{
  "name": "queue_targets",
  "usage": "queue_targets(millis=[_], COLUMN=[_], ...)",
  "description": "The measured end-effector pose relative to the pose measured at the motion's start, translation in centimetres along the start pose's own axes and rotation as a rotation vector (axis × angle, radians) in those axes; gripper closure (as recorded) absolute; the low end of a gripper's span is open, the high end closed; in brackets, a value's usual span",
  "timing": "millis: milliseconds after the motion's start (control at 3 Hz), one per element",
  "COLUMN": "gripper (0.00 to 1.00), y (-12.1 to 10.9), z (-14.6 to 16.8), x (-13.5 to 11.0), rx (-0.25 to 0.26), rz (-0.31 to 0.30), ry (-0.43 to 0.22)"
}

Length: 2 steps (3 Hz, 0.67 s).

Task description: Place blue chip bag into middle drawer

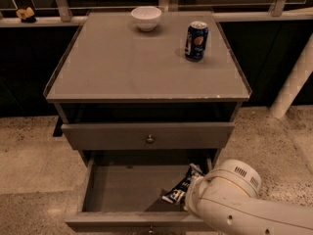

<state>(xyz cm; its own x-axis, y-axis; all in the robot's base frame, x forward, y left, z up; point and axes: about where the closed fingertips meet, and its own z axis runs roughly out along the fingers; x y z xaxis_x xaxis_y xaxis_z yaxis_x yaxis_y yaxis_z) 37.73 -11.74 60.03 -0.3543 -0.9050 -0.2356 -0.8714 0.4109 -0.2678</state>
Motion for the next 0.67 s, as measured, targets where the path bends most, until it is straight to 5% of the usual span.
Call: queue_targets(millis=[333,667], gripper=[1.0,1.0], y=[-2.6,-2.6], z=[5.07,5.07], x=[-1.79,-1.79], rx=[0.028,0.028], rz=[0.075,0.075], ry=[-0.042,-0.042])
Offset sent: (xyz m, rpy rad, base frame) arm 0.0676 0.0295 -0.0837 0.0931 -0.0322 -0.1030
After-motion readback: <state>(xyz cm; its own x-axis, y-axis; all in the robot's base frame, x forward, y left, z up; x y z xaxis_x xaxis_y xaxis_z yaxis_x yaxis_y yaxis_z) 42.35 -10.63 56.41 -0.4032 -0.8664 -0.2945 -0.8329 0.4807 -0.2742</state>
